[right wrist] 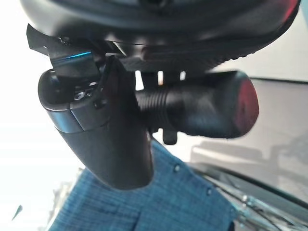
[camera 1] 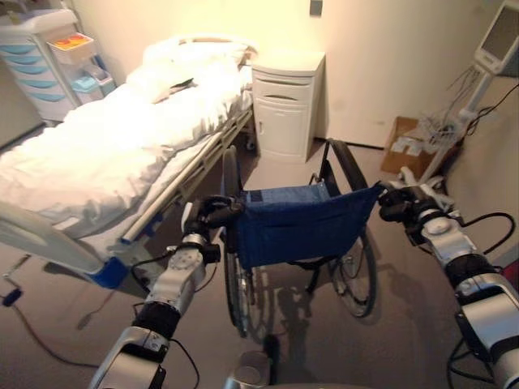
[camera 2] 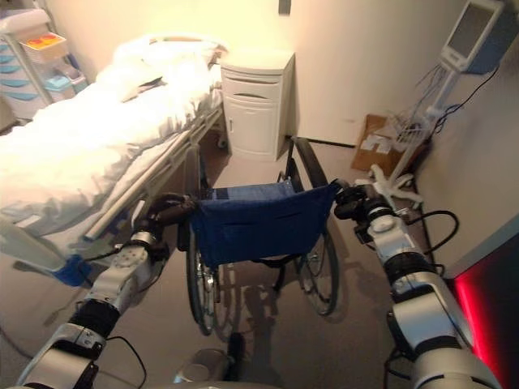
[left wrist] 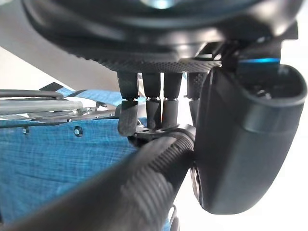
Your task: Push the wheelchair next to the bed
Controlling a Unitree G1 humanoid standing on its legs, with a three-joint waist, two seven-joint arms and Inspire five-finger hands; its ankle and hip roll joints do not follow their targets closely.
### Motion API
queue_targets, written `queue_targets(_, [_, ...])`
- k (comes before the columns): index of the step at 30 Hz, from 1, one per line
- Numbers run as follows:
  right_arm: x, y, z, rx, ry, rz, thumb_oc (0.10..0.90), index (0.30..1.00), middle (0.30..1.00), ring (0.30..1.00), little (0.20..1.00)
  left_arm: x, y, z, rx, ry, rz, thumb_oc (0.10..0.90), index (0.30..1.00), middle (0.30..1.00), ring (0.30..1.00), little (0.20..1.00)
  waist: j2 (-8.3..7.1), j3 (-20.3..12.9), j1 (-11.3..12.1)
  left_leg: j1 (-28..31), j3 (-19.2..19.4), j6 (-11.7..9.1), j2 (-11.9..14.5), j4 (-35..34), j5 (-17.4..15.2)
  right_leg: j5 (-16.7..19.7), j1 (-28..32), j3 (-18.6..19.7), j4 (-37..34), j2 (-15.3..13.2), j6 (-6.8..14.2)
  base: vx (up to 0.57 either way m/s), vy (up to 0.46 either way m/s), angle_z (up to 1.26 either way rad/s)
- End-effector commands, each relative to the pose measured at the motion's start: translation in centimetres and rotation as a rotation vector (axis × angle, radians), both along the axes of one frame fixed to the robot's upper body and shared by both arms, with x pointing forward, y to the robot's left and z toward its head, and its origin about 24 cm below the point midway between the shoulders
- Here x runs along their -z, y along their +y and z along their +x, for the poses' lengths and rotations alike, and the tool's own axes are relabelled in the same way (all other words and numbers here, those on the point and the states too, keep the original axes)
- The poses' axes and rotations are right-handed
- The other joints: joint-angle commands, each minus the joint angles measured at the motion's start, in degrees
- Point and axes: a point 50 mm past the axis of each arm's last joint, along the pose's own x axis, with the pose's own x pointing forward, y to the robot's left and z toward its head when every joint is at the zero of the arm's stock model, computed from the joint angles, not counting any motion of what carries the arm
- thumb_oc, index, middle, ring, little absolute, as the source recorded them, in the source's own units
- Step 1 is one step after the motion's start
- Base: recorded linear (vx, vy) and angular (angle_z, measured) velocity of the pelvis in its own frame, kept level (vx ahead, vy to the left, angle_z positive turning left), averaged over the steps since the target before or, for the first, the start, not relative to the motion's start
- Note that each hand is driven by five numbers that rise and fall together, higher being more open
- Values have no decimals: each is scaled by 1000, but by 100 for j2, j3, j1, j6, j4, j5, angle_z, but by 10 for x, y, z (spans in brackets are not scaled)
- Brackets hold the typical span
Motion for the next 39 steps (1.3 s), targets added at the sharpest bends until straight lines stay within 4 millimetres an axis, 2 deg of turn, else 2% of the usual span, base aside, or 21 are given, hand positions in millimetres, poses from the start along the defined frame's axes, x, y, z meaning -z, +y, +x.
queue_targets(1, [42, 44, -25, -295, 112, 123, 400, 300, 300, 300, 300, 26, -10, -4, 5, 139, 66, 400, 300, 300, 300, 300, -2, 150, -293, 144, -163, 946, -556, -382, 10, 1640, -28, -452, 2218, -12, 554, 544, 231, -14])
queue_targets(2, [42, 43, -26, -295, 112, 125, 400, 300, 300, 300, 300, 26, -10, -4, 0, 139, 67, 400, 300, 300, 300, 300, -8, 150, -300, 171, -184, 956, -578, -397, 12, 1707, -74, -434, 2302, -40, 583, 404, 127, -9])
queue_targets(3, [43, 43, -28, -296, 110, 125, 400, 300, 300, 300, 300, 26, -8, -4, -15, 136, 70, 400, 300, 300, 300, 300, 44, 149, -327, 193, -193, 968, -511, -393, 84, 1992, -236, -405, 2245, 28, 545, 310, 35, 10])
queue_targets(4, [44, 43, -29, -296, 111, 119, 400, 300, 300, 300, 300, 26, -6, -4, -24, 134, 75, 400, 300, 300, 300, 300, 55, 188, -399, 316, -210, 956, -496, -349, 17, 2241, -592, -359, 2136, -71, 566, 311, 13, 14])
queue_targets(6, [42, 44, -26, -290, 105, 115, 400, 300, 300, 300, 300, 22, -4, -1, -33, 121, 81, 400, 300, 300, 300, 300, 136, 306, -509, 530, -234, 948, -374, -287, -110, 2201, -1154, -411, 1841, -237, 451, 337, -77, 5])
queue_targets(8, [40, 43, -22, -277, 97, 118, 400, 300, 300, 300, 300, 18, -5, 4, -30, 110, 92, 400, 300, 300, 300, 300, 157, 434, -628, 853, -353, 950, -377, -305, -272, 2500, -1629, -456, 1282, -429, 411, 396, -206, 21])
queue_targets(9, [38, 40, -20, -259, 88, 122, 400, 300, 300, 300, 300, 14, -6, 8, -23, 101, 95, 400, 300, 300, 300, 300, 104, 532, -740, 1021, -521, 951, -466, -268, -474, 2878, -1956, -363, 566, -575, 478, 397, -265, 63])
queue_targets(10, [37, 40, -19, -254, 86, 122, 400, 300, 300, 300, 300, 12, -7, 9, -21, 98, 96, 400, 300, 300, 300, 300, 96, 553, -765, 1049, -588, 951, -489, -254, -525, 2948, -2028, -322, 404, -591, 502, 458, -328, 96])
queue_targets(11, [36, 39, -18, -246, 81, 120, 400, 300, 300, 300, 300, 10, -8, 11, -14, 94, 98, 400, 300, 300, 300, 300, 56, 589, -813, 1087, -707, 919, -522, -183, -642, 2984, -2105, -253, -244, -622, 526, 512, -350, 97])
queue_targets(12, [32, 37, -17, -228, 70, 109, 400, 300, 300, 300, 300, 8, -12, 13, -1, 79, 96, 400, 300, 300, 300, 300, 51, 616, -902, 1116, -1002, 886, -570, -65, -813, 2871, -2112, 55, -1106, -534, 538, 484, -328, 87])
queue_targets(14, [30, 34, -17, -216, 64, 98, 400, 300, 300, 300, 300, 8, -13, 13, 7, 74, 95, 400, 300, 300, 300, 300, 46, 614, -966, 1122, -1196, 896, -636, 43, -931, 2822, -2085, 324, -1286, -455, 536, 443, -264, 81])
queue_targets(16, [26, 30, -17, -200, 61, 94, 400, 300, 300, 300, 300, 9, -14, 11, 17, 76, 99, 400, 300, 300, 300, 300, -43, 563, -1002, 1076, -1354, 906, -760, 222, -1050, 2770, -1957, 463, -1204, -374, 528, 460, -278, 74])
queue_targets(18, [25, 28, -19, -197, 79, 94, 400, 300, 300, 300, 300, 15, -12, 6, 18, 101, 101, 400, 300, 300, 300, 300, -128, 496, -1025, 1047, -1402, 921, -772, 562, -1197, 2778, -2016, 610, -367, -226, 543, 434, -248, 64])
queue_targets(19, [25, 29, -19, -201, 82, 91, 400, 300, 300, 300, 300, 15, -11, 5, 19, 104, 105, 400, 300, 300, 300, 300, -148, 485, -1039, 1048, -1399, 917, -762, 565, -1185, 2794, -2043, 613, -284, -233, 547, 350, -209, 46])
queue_targets(22, [22, 19, -23, -196, 91, 84, 400, 300, 300, 300, 300, 18, -8, 0, -4, 110, 105, 400, 300, 300, 300, 300, -166, 449, -1099, 1180, -1206, 727, -427, 655, -1064, 2314, -1669, 332, -398, -78, 290, 352, -225, 51])
queue_targets(23, [22, 12, -25, -195, 102, 73, 400, 300, 300, 300, 300, 19, -12, 0, 3, 111, 110, 400, 300, 300, 300, 300, -194, 415, -1114, 1207, -1198, 603, -298, 791, -859, 2232, -1436, 254, -578, -4, 182, 444, -272, 50])
queue_targets(27, [19, 5, -22, -193, 100, 52, 400, 300, 300, 300, 300, 20, -19, 2, -9, 108, 103, 400, 300, 300, 300, 300, -212, 308, -1181, 1334, -1057, 355, -32, 994, -460, 2085, -1230, -23, -735, 78, -11, 310, -190, 56])
queue_targets(29, [21, 2, -24, -192, 105, 39, 400, 300, 300, 300, 300, 21, -19, 2, -12, 112, 96, 400, 300, 300, 300, 300, -222, 276, -1215, 1325, -984, 295, 65, 1176, -250, 2025, -1170, -126, -755, 112, -98, 241, -148, 42])
queue_targets(32, [24, -4, -27, -189, 114, 23, 400, 300, 300, 300, 300, 23, -17, 0, -20, 115, 88, 400, 300, 300, 300, 300, -208, 242, -1199, 1375, -1019, 276, 53, 1342, -187, 1875, -1075, -204, -737, 208, -205, 230, -124, 9])
queue_targets(36, [28, -6, -28, -169, 124, 22, 400, 300, 300, 300, 300, 26, -15, -1, -12, 111, 99, 400, 300, 300, 300, 300, -165, 240, -1140, 1326, -916, 276, 145, 777, -20, 1748, -897, -244, -731, 338, -225, 230, -52, 17])
queue_targets(39, [28, 0, -24, -176, 119, 18, 400, 300, 300, 300, 300, 23, -15, -1, -22, 91, 101, 400, 300, 300, 300, 300, -44, 375, -958, 811, -924, 100, 213, 167, 458, 1555, -414, -151, -876, 482, -202, 225, 52, 16])
